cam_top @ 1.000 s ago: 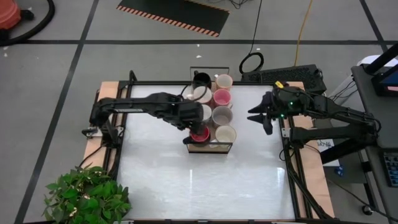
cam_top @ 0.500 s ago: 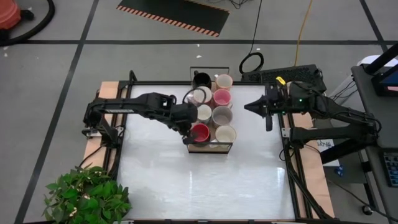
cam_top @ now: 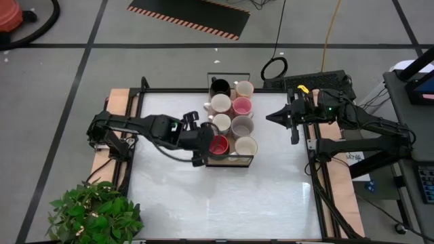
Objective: Place coffee mugs
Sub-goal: Return to Home Position
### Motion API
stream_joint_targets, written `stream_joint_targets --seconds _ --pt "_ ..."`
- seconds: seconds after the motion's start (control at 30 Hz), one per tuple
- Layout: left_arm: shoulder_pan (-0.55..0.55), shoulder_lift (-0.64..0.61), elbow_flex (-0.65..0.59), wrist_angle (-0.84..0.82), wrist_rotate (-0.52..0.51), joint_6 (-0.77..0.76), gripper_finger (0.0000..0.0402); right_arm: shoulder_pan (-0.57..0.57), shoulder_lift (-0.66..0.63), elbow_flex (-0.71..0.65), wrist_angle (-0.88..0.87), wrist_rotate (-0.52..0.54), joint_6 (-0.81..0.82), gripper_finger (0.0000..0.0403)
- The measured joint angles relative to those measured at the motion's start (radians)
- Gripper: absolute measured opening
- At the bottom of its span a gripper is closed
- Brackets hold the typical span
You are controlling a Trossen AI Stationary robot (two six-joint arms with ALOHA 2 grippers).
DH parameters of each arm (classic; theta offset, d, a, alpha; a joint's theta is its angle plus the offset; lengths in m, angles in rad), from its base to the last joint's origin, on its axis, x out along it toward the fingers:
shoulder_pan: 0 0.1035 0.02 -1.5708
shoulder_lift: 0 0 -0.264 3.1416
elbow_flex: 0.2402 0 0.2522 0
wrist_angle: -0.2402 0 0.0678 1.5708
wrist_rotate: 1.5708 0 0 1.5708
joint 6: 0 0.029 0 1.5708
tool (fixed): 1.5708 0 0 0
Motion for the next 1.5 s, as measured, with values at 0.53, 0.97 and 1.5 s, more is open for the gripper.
stream_joint_targets --seconds 0.53,0.97,1.5 --pt "0.009 -0.340 -0.615 0.609 0.093 0.081 0.0001 0.055 -0.016 0.000 0.040 0.004 -0.074 0.0000" --pt "0.042 -0.523 -0.880 0.754 0.062 0.160 0.0002 0.055 -0.073 -0.401 0.550 -0.026 -0.178 0.0000" --pt "0.104 -0.533 -1.081 1.263 0.321 0.177 0.0002 0.054 -0.102 -0.669 0.678 -0.047 -0.283 0.0000"
